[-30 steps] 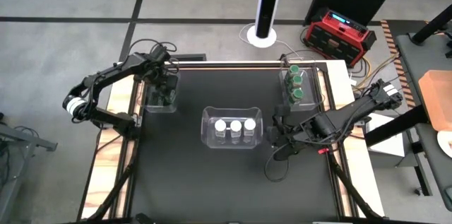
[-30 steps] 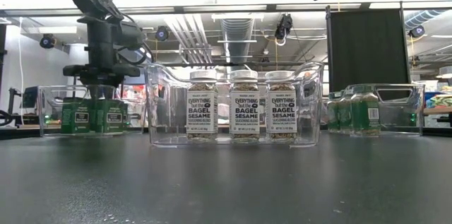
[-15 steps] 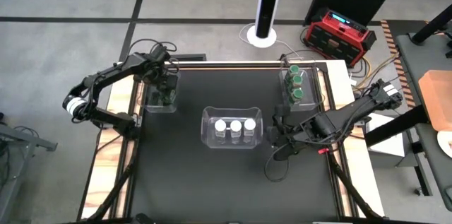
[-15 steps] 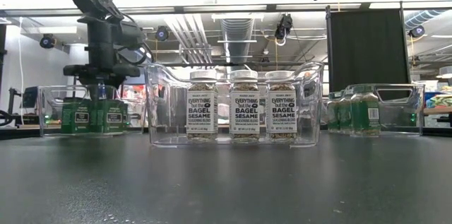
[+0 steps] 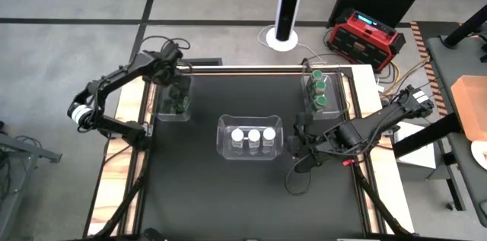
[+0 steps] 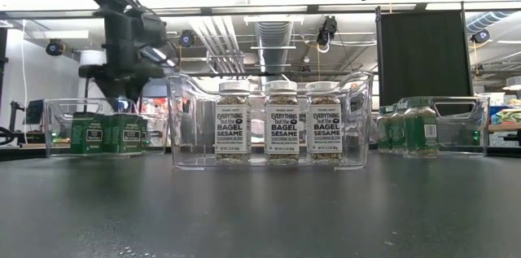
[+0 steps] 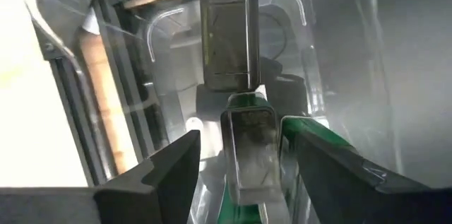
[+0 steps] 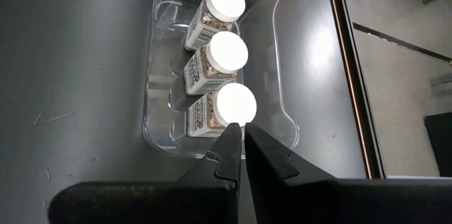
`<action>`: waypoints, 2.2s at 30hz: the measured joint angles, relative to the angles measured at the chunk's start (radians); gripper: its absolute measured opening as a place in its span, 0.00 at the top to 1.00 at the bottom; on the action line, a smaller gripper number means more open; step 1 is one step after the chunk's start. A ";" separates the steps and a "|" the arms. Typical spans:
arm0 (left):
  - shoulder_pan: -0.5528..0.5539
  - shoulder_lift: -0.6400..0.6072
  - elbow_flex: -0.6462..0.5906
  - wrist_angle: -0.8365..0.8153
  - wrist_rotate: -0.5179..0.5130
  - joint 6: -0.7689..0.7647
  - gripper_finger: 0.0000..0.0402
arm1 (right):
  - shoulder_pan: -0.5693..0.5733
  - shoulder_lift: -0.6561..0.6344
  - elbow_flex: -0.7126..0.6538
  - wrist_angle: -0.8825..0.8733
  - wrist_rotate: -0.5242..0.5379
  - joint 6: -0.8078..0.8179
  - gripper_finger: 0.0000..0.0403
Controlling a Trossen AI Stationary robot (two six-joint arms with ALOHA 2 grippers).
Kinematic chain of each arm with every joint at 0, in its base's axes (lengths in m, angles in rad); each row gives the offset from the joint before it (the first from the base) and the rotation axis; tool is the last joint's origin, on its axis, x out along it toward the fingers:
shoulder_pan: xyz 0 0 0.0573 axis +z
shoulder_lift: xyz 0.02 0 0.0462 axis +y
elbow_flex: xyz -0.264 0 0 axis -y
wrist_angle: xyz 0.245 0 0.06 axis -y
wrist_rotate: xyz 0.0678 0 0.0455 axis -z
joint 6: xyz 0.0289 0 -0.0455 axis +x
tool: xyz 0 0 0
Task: Sort spices by type
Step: Return to Home Position
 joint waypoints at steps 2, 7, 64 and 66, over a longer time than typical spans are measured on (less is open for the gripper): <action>0.000 0.000 0.033 -0.031 0.000 0.006 0.46 | 0.000 0.000 0.000 0.000 0.000 0.000 0.97; -0.001 0.000 0.101 -0.057 0.000 0.037 0.46 | 0.000 0.000 0.000 0.000 0.000 0.000 0.97; -0.853 -0.771 -0.593 1.089 0.085 0.475 1.00 | -0.307 -0.379 -0.574 1.145 -0.630 -0.550 0.97; -0.793 -0.859 -0.620 1.033 0.185 0.437 1.00 | -0.305 -0.427 -0.605 1.146 -0.631 -0.549 0.97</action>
